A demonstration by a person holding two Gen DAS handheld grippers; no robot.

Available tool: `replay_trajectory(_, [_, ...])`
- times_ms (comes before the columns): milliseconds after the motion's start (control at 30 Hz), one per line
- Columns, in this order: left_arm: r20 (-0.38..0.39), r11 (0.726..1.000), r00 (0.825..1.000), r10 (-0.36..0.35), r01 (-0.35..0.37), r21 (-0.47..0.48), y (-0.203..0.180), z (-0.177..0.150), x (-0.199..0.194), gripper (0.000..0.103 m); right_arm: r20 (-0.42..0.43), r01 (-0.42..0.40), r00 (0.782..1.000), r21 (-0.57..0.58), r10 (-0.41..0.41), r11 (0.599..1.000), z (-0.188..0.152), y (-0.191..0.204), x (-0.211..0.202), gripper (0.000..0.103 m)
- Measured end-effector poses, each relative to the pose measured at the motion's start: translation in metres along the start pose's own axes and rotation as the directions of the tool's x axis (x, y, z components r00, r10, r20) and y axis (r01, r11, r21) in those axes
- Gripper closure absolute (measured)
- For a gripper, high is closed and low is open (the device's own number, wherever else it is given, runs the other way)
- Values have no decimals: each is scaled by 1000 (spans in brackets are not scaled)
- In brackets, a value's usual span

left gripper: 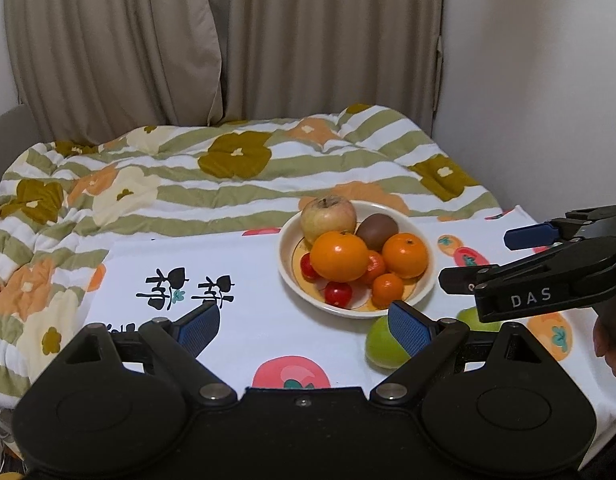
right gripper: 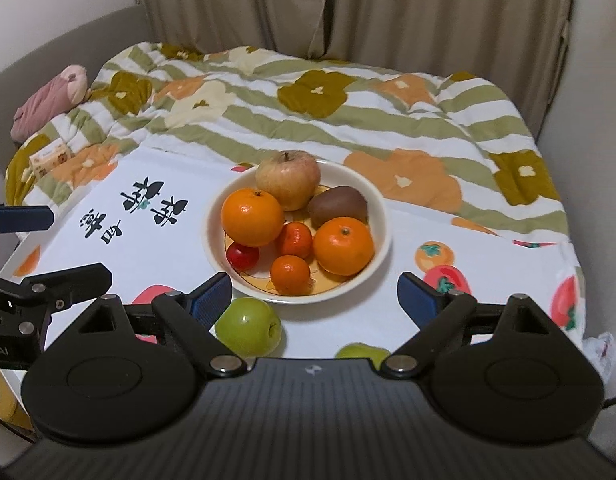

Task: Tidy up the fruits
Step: 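Lower the mandarin into the bowl and open the right tool, then withdraw both tools toward the two green apples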

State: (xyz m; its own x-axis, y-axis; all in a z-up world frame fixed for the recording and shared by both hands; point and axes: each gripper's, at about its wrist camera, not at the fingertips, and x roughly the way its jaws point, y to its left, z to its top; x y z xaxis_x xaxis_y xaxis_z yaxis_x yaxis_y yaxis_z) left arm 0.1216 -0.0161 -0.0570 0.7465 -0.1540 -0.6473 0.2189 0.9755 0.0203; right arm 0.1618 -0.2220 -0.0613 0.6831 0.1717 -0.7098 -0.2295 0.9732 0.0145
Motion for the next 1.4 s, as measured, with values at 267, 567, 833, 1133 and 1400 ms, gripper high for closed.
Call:
replay_trajectory(267, [28,1000,999,-28,28,-3,-10,-2,-24,9,31,38,999,27,-38,999,-12,-4,-39,0])
replay_trajectory(567, [27,998,998,-55,55,11,-25,-9,-30,6,33,63,997,79,-65,995,-34,-18,-59,0])
replay_trajectory(833, [-6,996,998,-60,60,60,-47,-20,-1,6,20,29,999,119,-32,992,-54,-46,-44,0])
replay_trajectory(1133, [-35,992,999,-32,36,119,-64,-28,50,1,-35,39,999,125,-35,991,-72,-69,-6,0])
replay_trajectory(1400, [-74,988,996,-43,54,145,-74,-24,89,4,-96,1,995,164,15,987,-79,-83,21,0])
